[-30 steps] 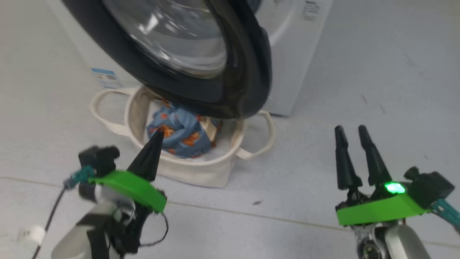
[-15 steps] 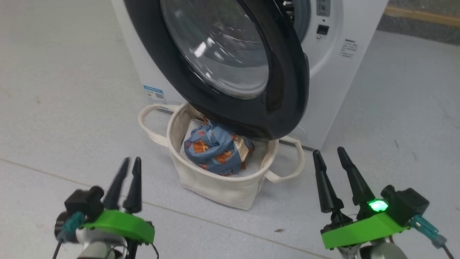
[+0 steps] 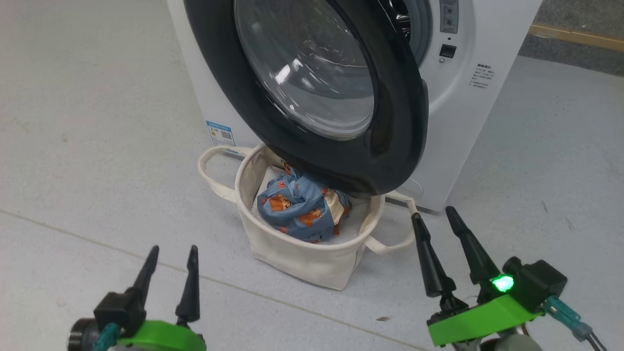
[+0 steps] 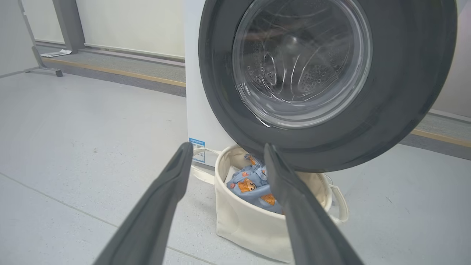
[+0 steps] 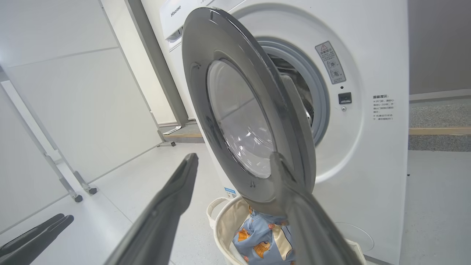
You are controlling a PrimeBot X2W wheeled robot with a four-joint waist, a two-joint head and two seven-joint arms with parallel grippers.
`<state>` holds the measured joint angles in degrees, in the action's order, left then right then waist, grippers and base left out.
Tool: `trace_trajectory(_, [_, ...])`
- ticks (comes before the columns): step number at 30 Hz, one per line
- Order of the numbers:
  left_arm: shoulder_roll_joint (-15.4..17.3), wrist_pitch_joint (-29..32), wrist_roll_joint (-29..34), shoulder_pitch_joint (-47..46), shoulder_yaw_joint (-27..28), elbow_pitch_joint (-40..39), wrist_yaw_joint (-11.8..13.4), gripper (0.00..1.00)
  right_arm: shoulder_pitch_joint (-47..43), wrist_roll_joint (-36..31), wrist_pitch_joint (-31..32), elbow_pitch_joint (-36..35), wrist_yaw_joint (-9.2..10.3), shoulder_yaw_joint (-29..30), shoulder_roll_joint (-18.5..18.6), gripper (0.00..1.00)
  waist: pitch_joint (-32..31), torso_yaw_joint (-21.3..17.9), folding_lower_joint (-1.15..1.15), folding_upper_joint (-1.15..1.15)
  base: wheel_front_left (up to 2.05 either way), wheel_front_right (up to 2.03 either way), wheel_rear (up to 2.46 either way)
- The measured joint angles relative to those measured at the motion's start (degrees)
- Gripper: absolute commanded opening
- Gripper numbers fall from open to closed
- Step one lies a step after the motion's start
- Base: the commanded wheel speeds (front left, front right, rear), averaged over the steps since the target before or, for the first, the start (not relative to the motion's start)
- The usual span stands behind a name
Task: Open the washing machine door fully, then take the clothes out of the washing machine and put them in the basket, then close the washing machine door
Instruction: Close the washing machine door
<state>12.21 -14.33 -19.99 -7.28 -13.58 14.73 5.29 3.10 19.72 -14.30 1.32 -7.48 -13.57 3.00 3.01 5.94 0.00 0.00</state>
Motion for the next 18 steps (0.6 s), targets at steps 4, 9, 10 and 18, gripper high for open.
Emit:
trace_trajectory(4, [-1.27,0.01,1.36,0.27,1.38,1.08,-1.83,1.00,-0.02,0.03,0.00,0.00,0.00,0.85,0.00,1.00,0.18,-0.05,0.00,0.00,0.00,0.00,0.00])
trace_trajectory(9, [-2.61,0.00,2.21,0.27,4.01,1.72,-3.18,1.00,-0.04,0.03,0.00,0.00,0.00,1.08,0.00,1.00,0.64,-0.48,0.00,0.00,0.00,0.00,0.00])
trace_trajectory(10, [-2.89,0.00,2.65,0.27,4.48,1.81,-3.37,1.00,-0.04,0.04,0.00,0.00,0.00,1.11,0.00,1.00,0.72,-0.56,0.00,0.00,0.00,0.00,0.00])
trace_trajectory(18, [-4.68,0.00,5.36,0.27,7.26,1.91,-5.25,1.00,-0.03,0.03,0.00,0.00,0.00,1.22,0.00,1.00,1.20,-0.92,0.00,0.00,0.00,0.00,0.00])
